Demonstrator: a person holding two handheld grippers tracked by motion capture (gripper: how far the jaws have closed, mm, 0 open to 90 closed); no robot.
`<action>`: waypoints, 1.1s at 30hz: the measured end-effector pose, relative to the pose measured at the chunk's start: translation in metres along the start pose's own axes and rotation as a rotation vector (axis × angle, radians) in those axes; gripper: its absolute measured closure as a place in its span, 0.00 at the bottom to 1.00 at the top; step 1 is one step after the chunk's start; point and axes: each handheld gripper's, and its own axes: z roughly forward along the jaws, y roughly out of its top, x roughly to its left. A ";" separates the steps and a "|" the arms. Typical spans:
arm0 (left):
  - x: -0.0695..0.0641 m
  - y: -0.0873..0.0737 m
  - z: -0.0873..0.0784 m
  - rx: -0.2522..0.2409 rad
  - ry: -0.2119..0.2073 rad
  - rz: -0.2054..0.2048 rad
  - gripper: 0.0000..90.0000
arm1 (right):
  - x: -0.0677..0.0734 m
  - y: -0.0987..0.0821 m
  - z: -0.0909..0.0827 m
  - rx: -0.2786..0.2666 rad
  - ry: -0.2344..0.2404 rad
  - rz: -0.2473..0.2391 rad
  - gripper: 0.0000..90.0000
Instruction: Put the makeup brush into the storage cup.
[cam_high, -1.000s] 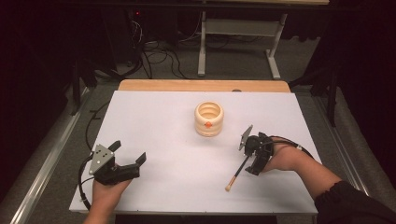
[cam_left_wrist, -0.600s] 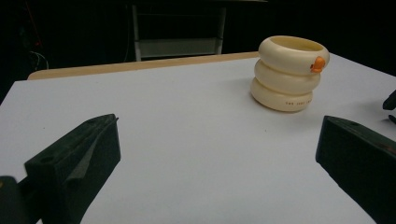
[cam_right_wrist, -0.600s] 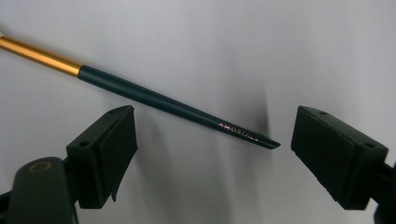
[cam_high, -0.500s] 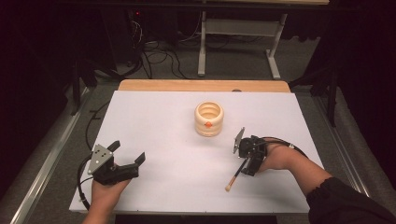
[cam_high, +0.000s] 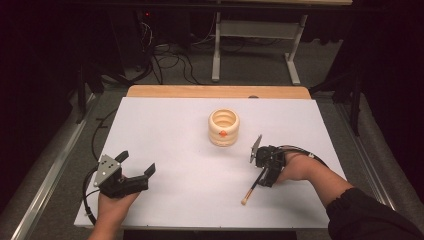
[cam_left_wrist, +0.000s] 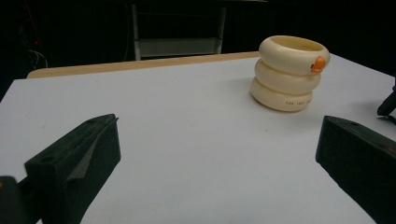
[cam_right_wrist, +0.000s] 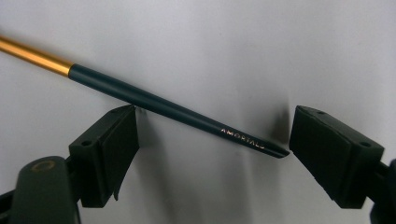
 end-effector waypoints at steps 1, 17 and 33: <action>0.000 0.000 0.000 0.000 0.000 -0.001 0.01 | -0.001 -0.001 0.001 -0.008 0.006 0.010 0.20; 0.000 0.000 0.000 0.002 -0.004 -0.002 0.01 | -0.005 -0.003 -0.002 -0.006 0.029 0.040 0.39; -0.001 0.000 0.000 0.003 -0.008 0.002 0.01 | -0.007 -0.005 -0.007 -0.006 0.020 0.056 0.73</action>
